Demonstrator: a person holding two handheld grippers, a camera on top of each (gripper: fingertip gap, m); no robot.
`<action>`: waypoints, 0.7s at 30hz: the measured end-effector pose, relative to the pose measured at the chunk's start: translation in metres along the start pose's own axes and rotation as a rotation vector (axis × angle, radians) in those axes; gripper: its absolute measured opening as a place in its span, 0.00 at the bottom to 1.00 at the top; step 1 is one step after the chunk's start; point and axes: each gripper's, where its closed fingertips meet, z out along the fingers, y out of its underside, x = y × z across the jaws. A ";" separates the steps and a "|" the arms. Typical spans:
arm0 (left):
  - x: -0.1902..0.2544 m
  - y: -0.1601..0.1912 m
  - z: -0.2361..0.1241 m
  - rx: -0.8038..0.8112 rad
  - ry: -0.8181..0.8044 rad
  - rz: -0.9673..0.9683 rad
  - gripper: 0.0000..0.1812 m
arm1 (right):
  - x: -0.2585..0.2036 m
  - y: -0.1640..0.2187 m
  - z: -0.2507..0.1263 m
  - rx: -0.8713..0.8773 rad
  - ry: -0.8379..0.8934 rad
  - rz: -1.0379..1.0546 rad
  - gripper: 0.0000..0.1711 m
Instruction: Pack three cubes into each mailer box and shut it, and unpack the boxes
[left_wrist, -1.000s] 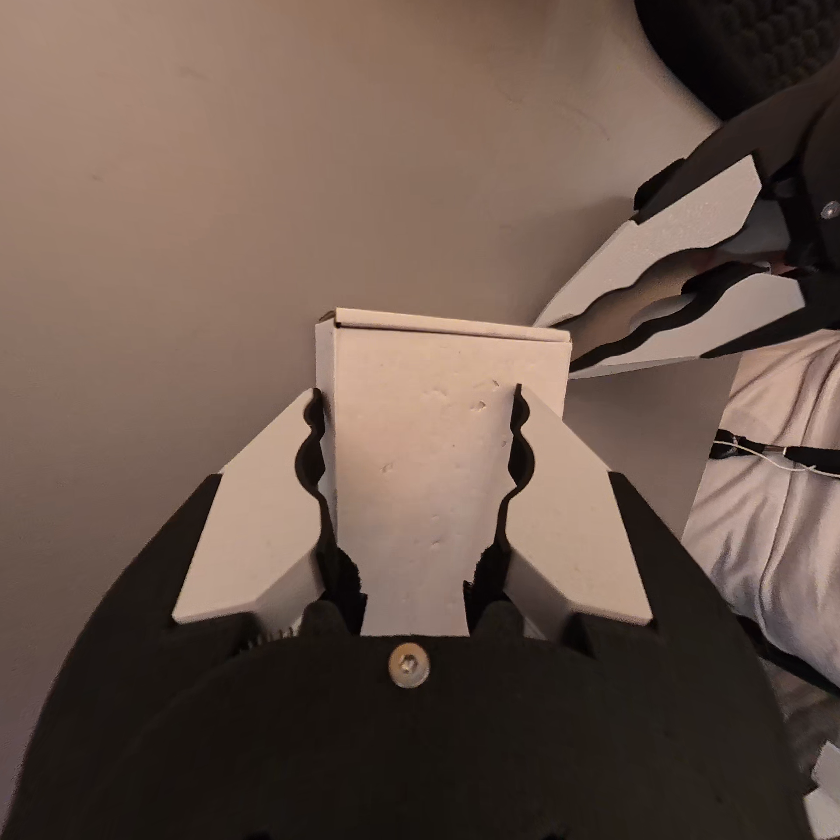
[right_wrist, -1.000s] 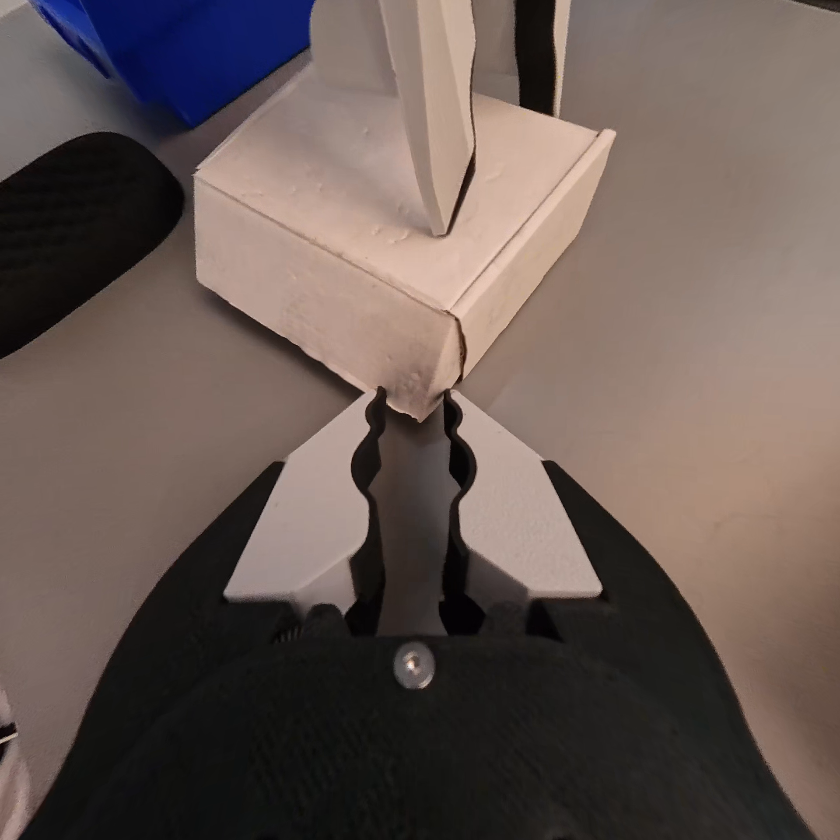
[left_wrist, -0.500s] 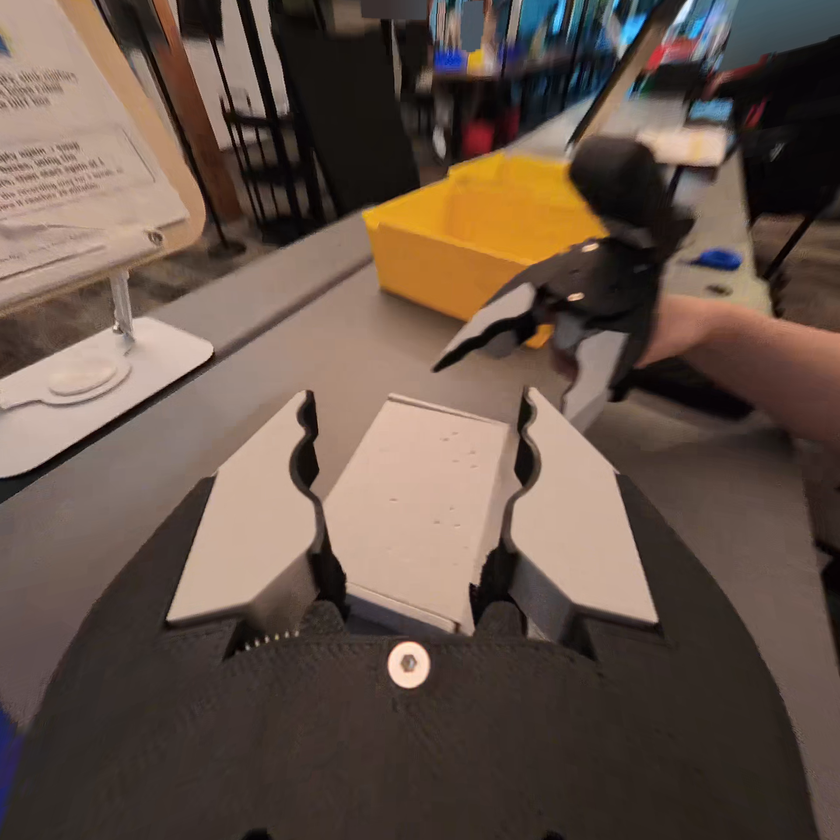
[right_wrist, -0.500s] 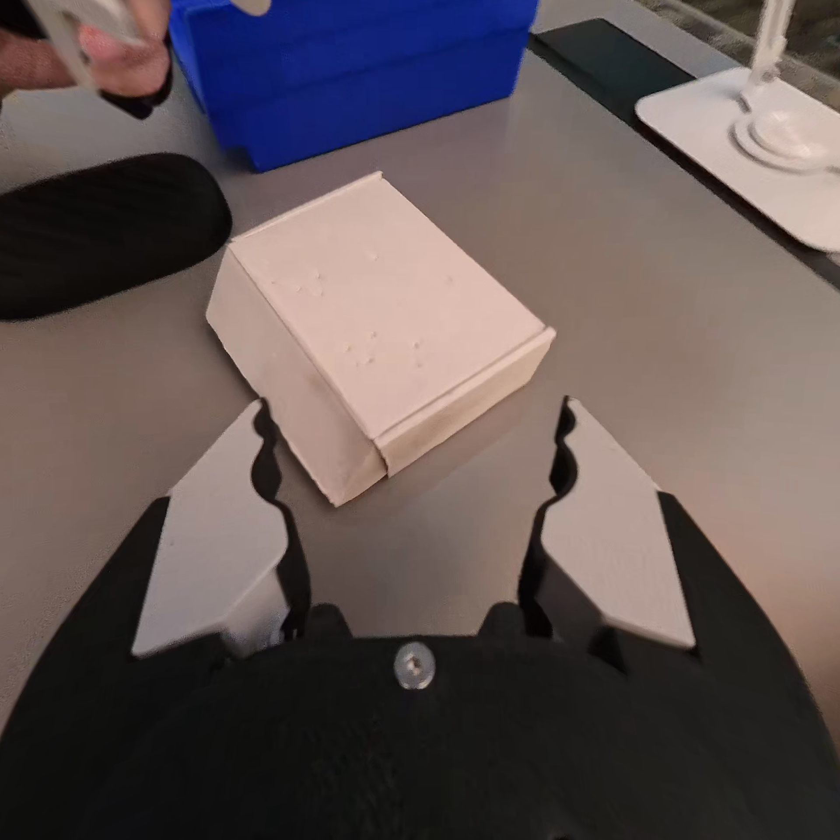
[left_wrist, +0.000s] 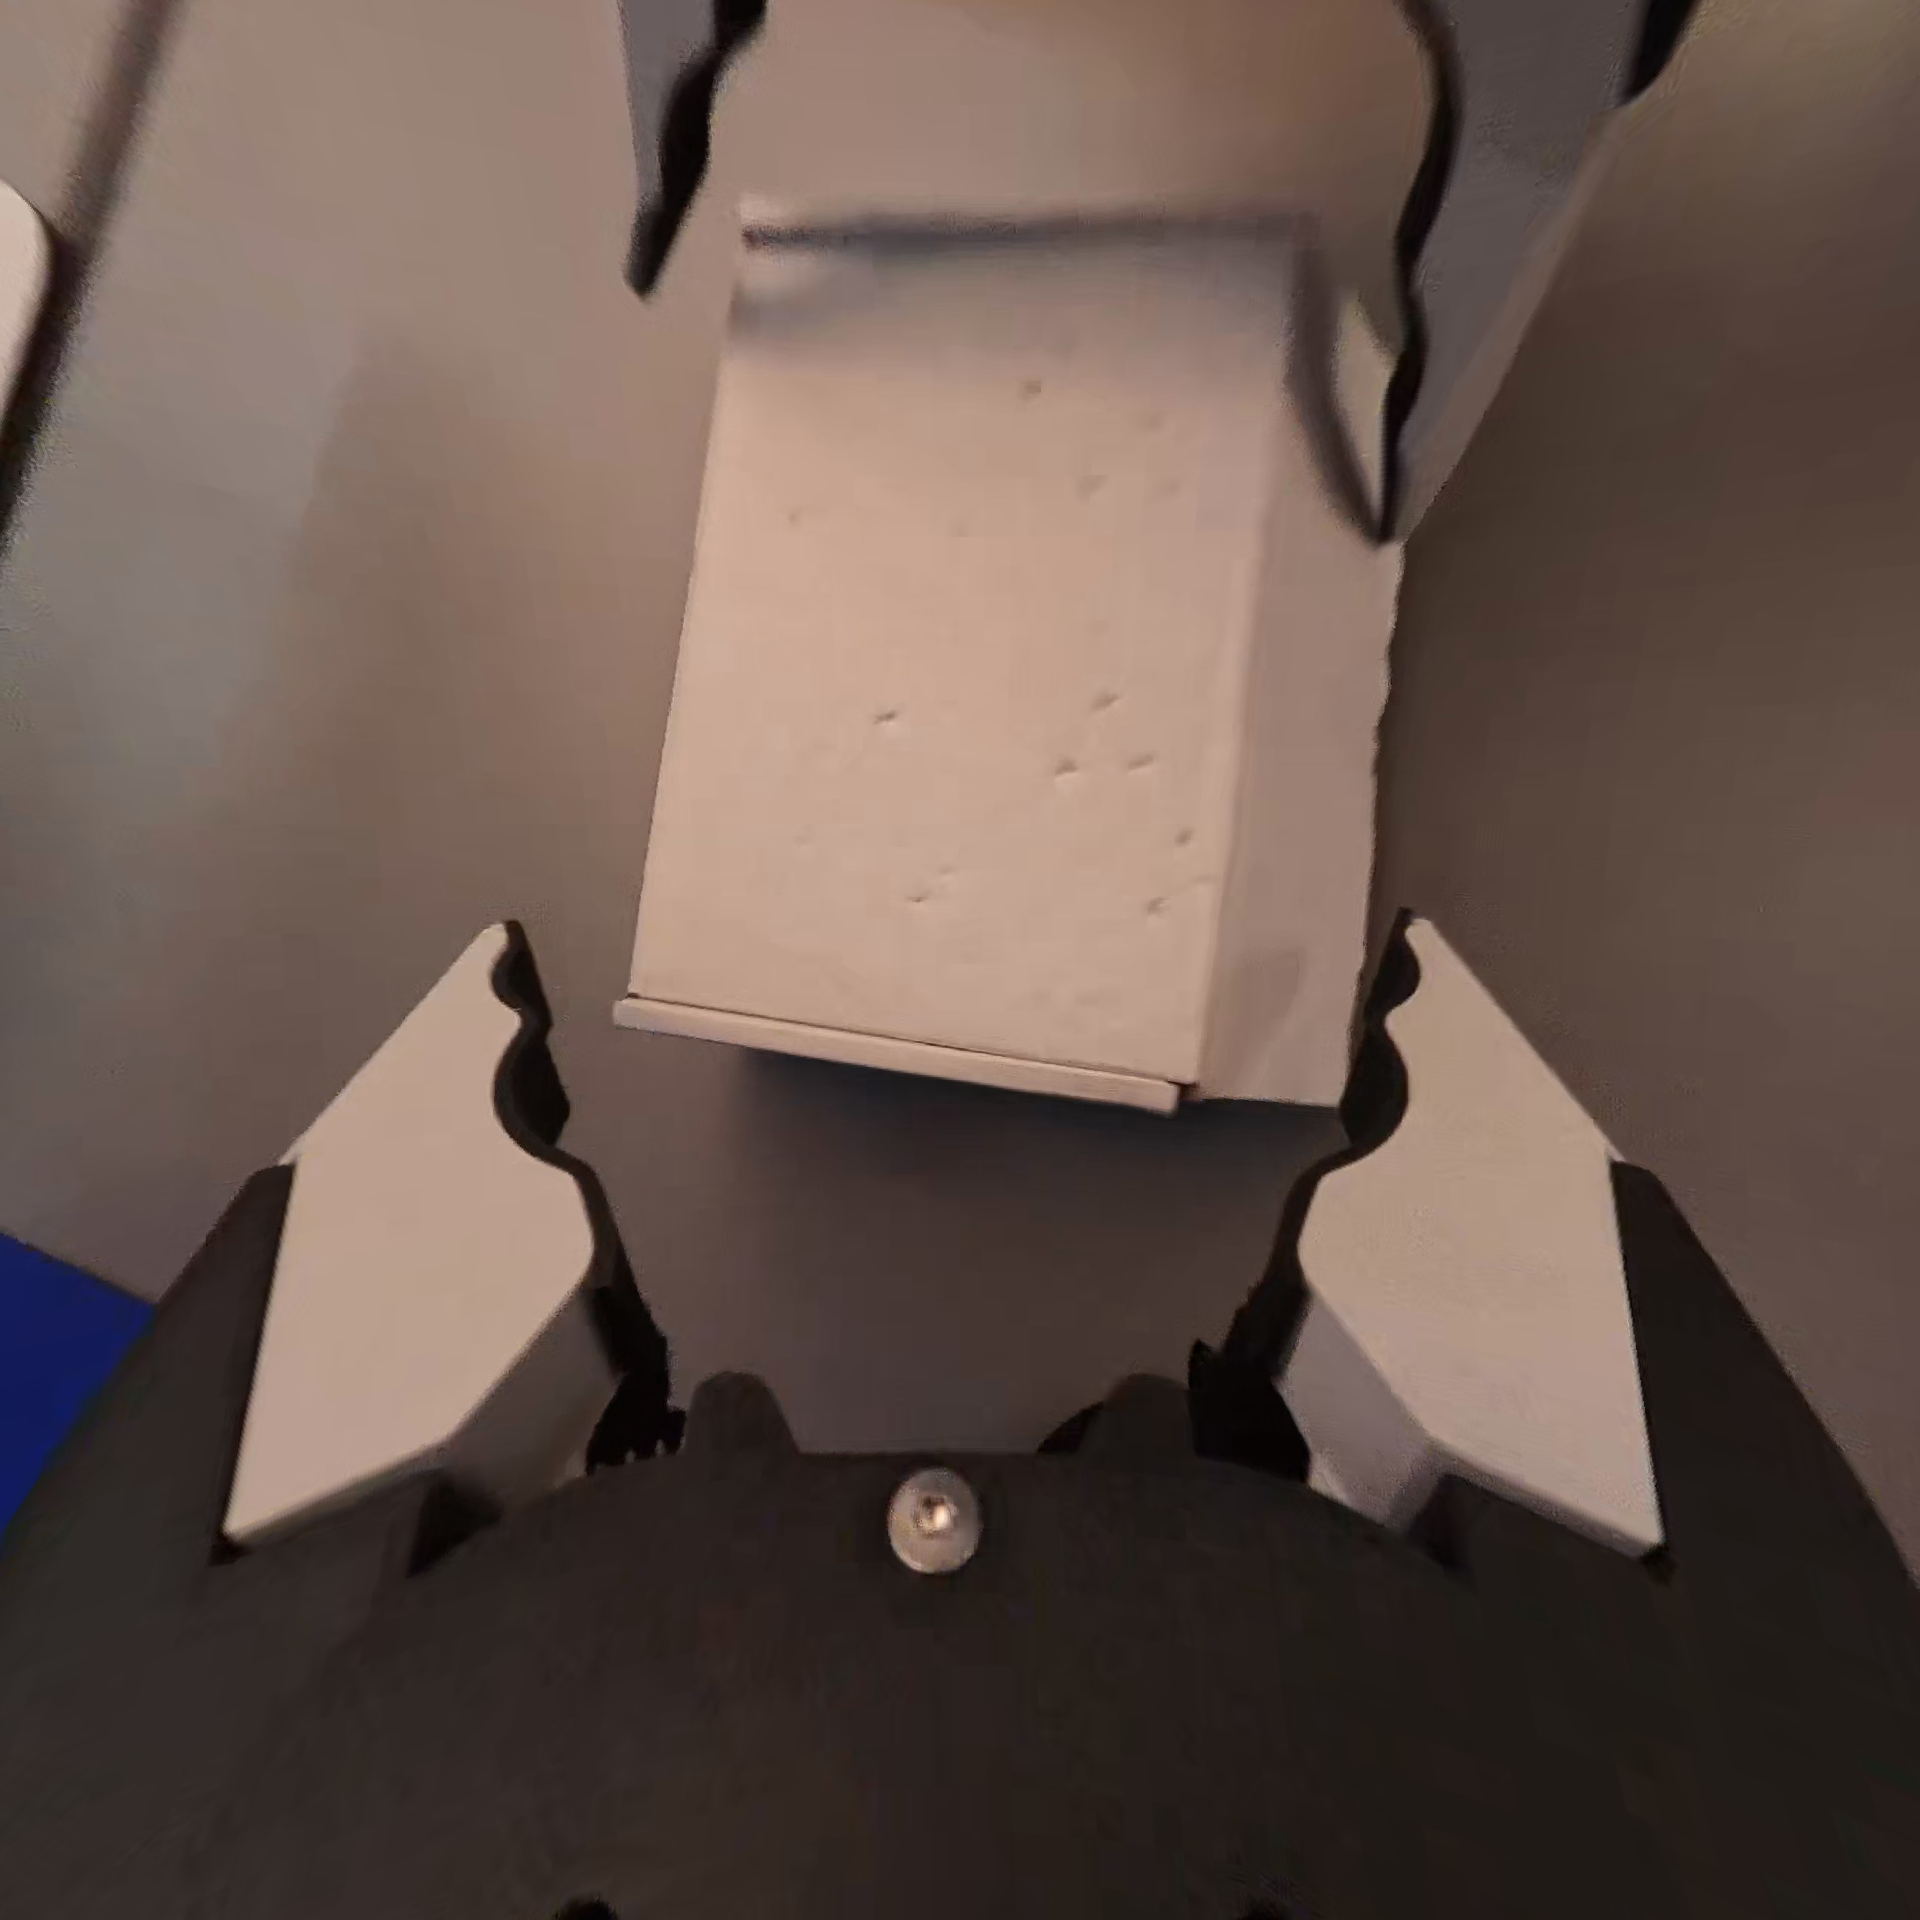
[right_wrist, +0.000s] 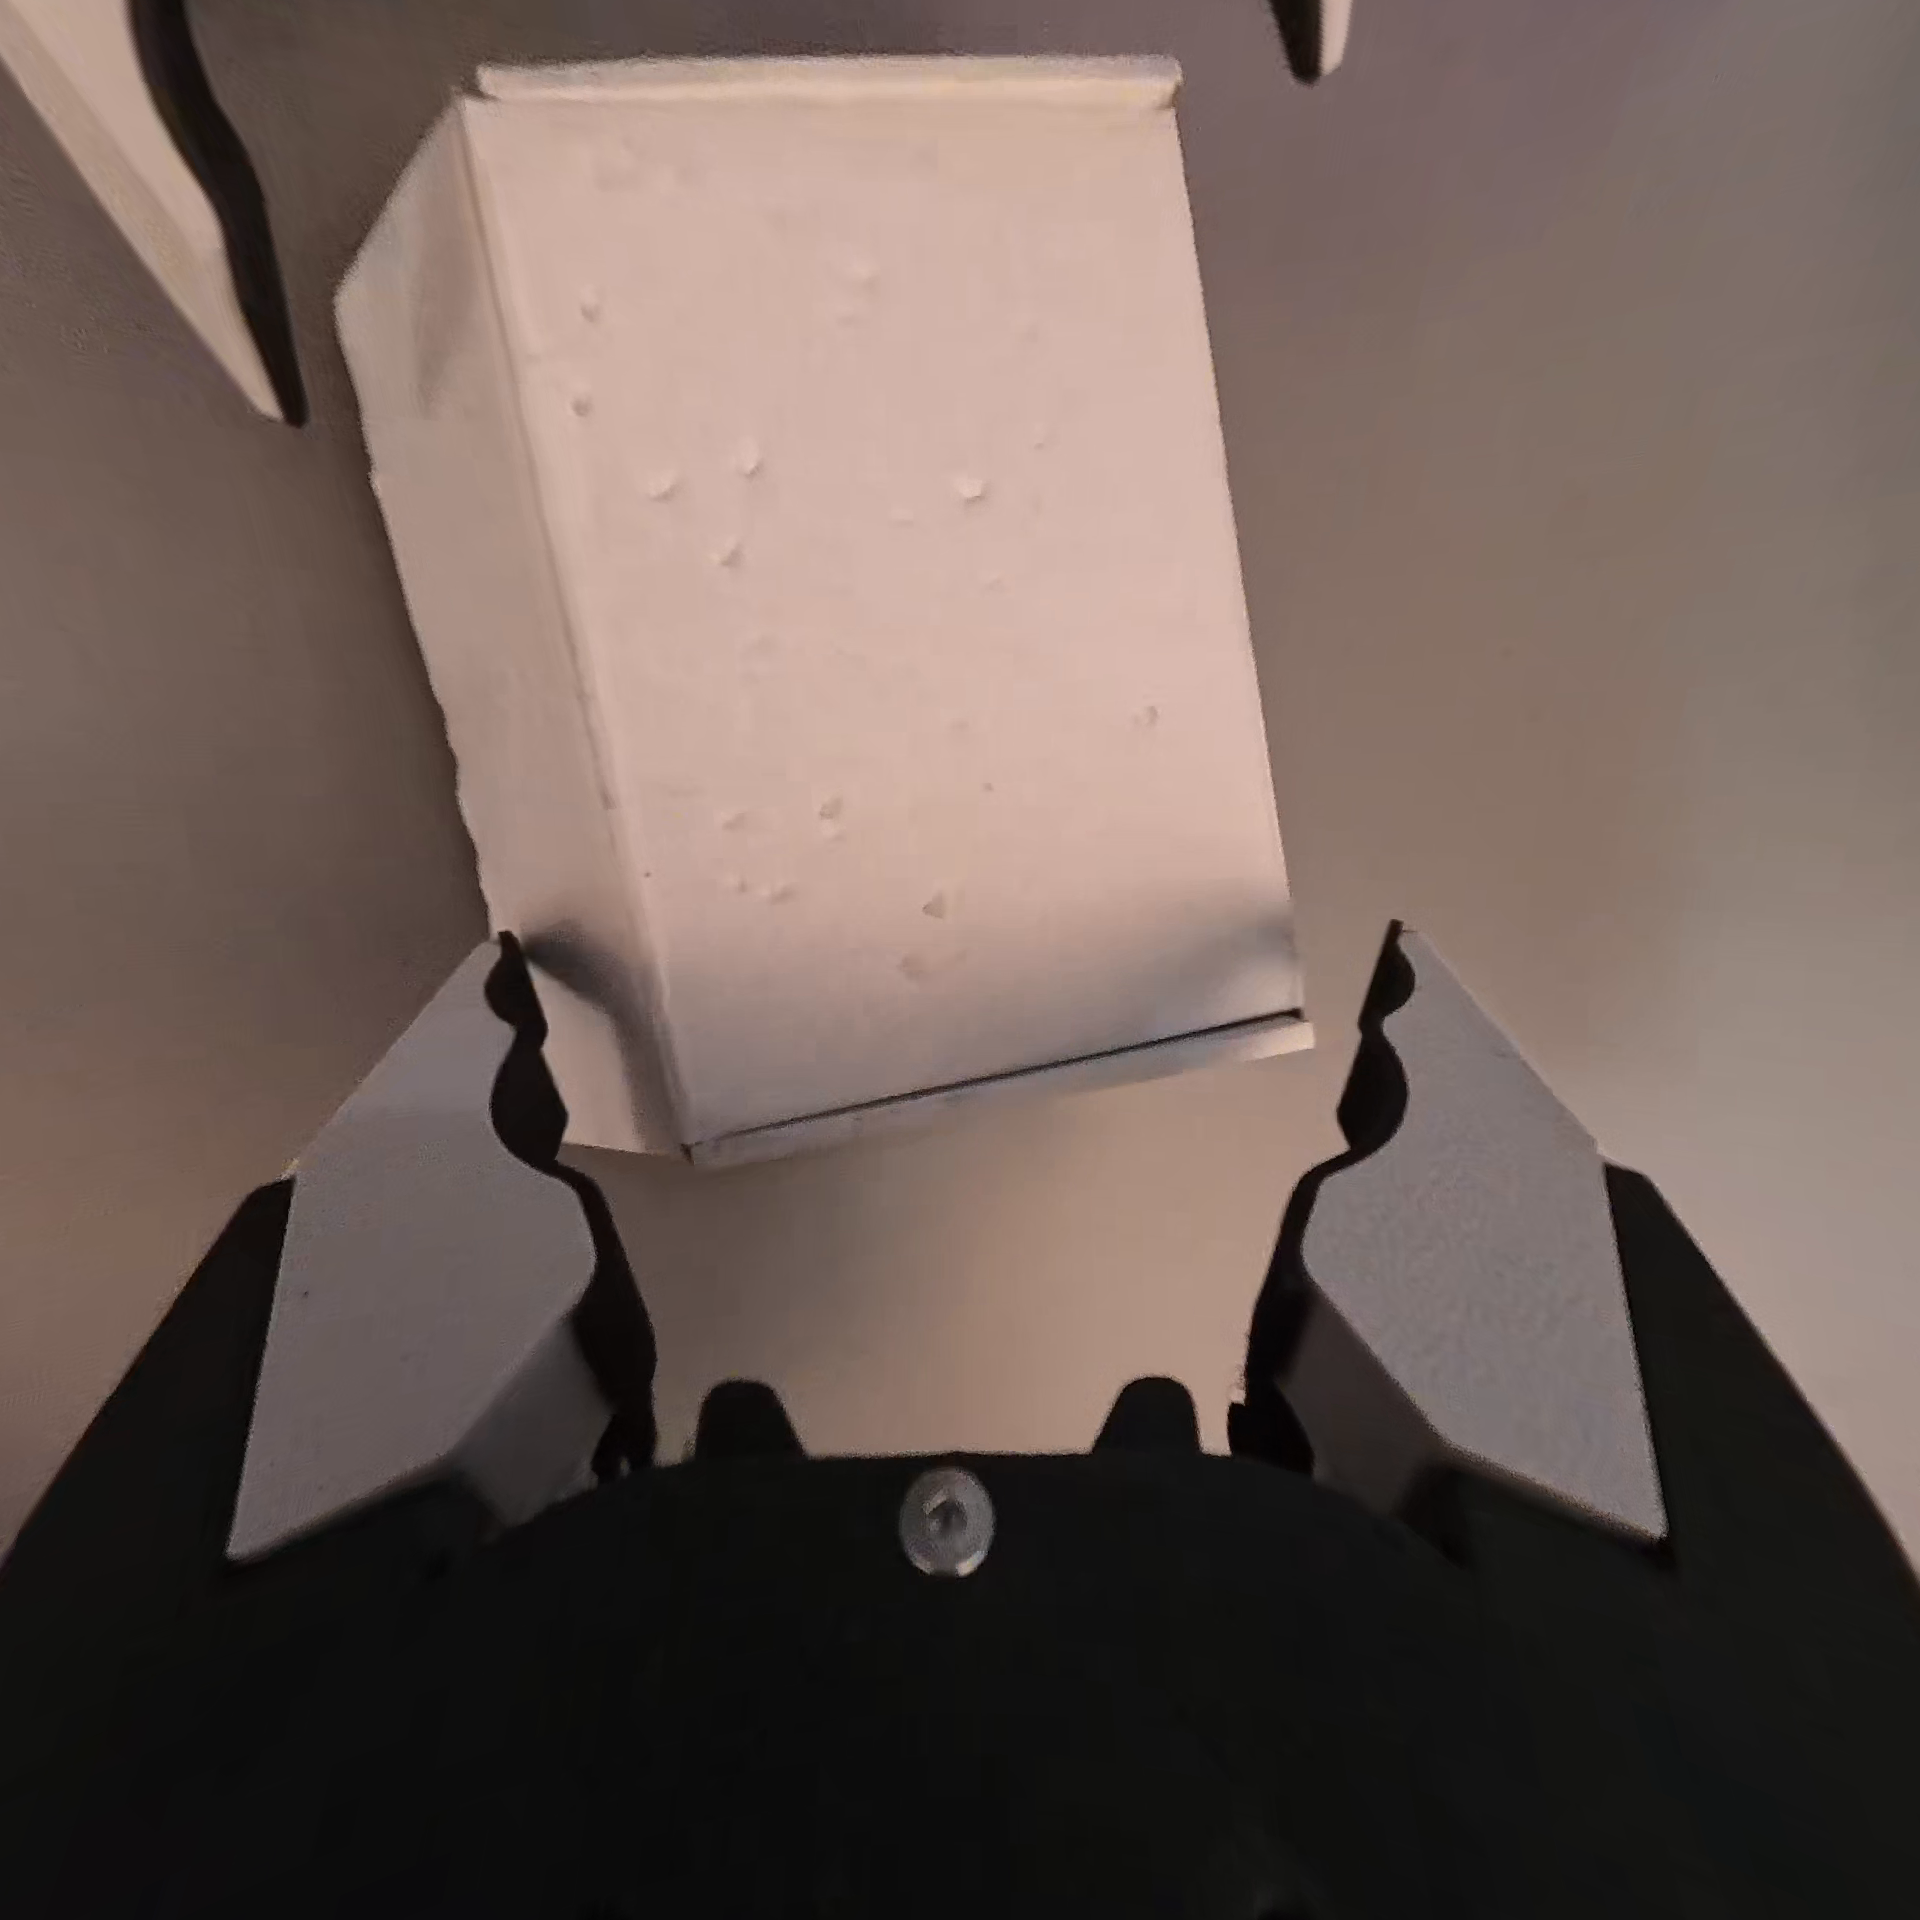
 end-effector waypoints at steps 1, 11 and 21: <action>-0.002 0.005 0.005 -0.054 0.017 0.007 0.84 | 0.000 0.001 0.001 -0.014 -0.003 0.003 0.88; -0.002 0.019 0.026 -0.160 0.087 0.052 0.80 | -0.003 0.008 0.007 -0.048 0.018 0.075 0.87; -0.013 0.001 -0.013 0.135 -0.023 -0.289 0.81 | 0.003 -0.012 -0.040 0.443 0.268 0.358 0.87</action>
